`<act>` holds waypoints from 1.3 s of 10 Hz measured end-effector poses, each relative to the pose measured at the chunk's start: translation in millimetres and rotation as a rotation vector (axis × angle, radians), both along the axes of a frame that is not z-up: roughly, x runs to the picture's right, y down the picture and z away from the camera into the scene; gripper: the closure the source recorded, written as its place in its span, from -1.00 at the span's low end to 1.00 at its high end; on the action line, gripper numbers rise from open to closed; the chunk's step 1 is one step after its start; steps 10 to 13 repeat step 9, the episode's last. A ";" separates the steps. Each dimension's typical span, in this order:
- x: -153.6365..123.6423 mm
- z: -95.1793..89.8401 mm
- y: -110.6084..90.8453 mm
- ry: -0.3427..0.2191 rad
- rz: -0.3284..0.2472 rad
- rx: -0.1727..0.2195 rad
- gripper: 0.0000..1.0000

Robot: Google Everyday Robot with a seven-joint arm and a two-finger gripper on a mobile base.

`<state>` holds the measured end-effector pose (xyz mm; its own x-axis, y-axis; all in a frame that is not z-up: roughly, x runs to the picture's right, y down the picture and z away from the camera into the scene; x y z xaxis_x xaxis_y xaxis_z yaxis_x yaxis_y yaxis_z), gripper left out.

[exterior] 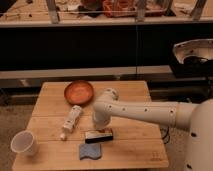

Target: Push the eraser across the table

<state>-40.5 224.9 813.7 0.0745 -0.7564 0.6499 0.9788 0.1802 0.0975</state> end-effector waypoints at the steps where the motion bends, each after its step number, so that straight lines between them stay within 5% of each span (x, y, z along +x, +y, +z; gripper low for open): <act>1: -0.1 0.1 -0.3 -0.002 -0.003 0.001 1.00; 8: -3.7 3.4 -0.6 -0.071 -0.080 0.019 1.00; 13: -4.3 2.9 1.3 -0.072 -0.083 0.016 1.00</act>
